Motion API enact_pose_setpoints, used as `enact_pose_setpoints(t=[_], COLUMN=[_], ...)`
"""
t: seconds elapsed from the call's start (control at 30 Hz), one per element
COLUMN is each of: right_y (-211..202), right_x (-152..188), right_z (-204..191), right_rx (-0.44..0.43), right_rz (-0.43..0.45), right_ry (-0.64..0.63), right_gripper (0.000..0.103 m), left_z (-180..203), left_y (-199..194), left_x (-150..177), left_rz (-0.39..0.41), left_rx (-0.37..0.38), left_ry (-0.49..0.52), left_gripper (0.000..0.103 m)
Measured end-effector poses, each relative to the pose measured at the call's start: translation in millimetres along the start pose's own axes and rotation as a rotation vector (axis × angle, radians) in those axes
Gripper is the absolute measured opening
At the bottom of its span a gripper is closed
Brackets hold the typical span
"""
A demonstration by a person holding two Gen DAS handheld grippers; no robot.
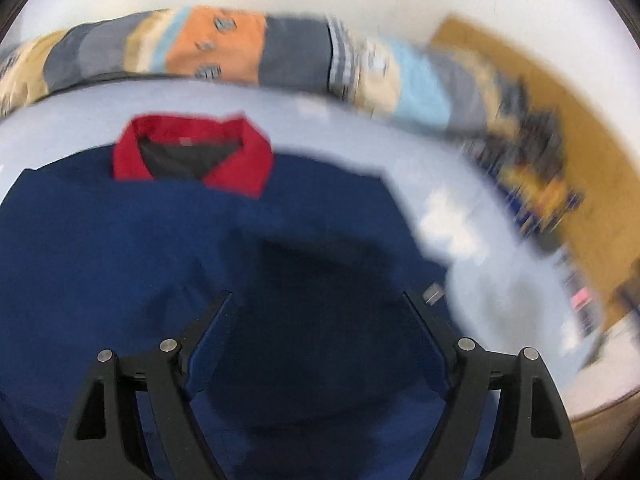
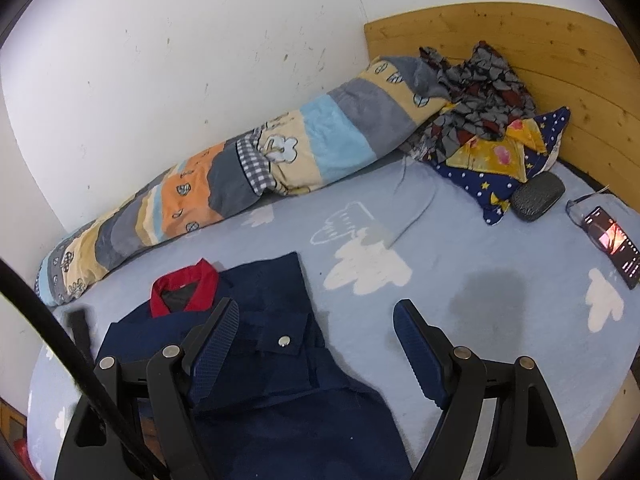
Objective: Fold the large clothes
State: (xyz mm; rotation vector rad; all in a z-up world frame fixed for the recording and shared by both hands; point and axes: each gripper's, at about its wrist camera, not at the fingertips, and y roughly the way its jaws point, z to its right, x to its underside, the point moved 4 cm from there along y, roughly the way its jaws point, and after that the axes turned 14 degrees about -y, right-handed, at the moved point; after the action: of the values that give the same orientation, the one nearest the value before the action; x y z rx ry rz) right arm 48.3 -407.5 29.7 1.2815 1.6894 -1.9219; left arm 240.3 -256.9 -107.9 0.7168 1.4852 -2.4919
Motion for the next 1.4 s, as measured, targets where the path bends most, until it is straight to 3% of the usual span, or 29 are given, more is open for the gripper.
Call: enact_pose_setpoints(t=[0.1, 0.2, 0.3, 0.37, 0.5, 0.63, 0.67, 0.73, 0.83, 1.0, 1.13, 1.23, 1.4], right_y=[2, 2, 3, 5, 9, 12, 14, 17, 22, 26, 30, 34, 40], right_x=[1, 1, 2, 3, 5, 7, 8, 9, 11, 19, 28, 35, 47], right_z=[-3, -4, -2, -2, -9, -16, -19, -24, -31, -44, -57, -69, -82], right_rx=[-0.005, -0.011, -0.018, -0.032, -0.042, -0.051, -0.053, -0.052, -0.061, -0.075, -0.094, -0.104, -0.107], right_rz=[-0.008, -0.01, -0.02, -0.028, -0.043, -0.054, -0.059, -0.069, -0.086, -0.105, -0.136, -0.158, -0.189], right_ry=[-0.015, -0.023, -0.018, -0.014, -0.027, -0.043, -0.051, -0.065, -0.08, -0.131, -0.175, -0.203, -0.258], right_gripper=[0.084, 0.084, 0.084, 0.084, 0.084, 0.084, 0.084, 0.084, 0.084, 0.084, 0.084, 0.084, 0.084], left_z=[3, 7, 2, -9, -87, -171, -195, -217, -210, -185, -184, -205, -202], left_y=[43, 39, -3, -27, -48, -52, -49, -41, -48, -91, -97, -74, -91], left_x=[25, 28, 12, -3, -39, -44, -38, -31, -29, -11, 19, 36, 49], left_rz=[-0.075, -0.051, 0.058, 0.113, 0.134, 0.136, 0.117, 0.087, 0.117, 0.176, 0.159, 0.064, 0.079], left_rx=[-0.138, -0.161, -0.124, -0.145, -0.272, -0.402, -0.416, -0.371, -0.42, -0.373, -0.397, -0.426, -0.429], left_ry=[0.087, 0.119, 0.102, 0.118, 0.021, -0.119, -0.159, -0.195, -0.129, -0.073, -0.055, -0.102, -0.125], left_gripper=[0.082, 0.08, 0.08, 0.081, 0.082, 0.082, 0.082, 0.082, 0.082, 0.082, 0.082, 0.083, 0.084])
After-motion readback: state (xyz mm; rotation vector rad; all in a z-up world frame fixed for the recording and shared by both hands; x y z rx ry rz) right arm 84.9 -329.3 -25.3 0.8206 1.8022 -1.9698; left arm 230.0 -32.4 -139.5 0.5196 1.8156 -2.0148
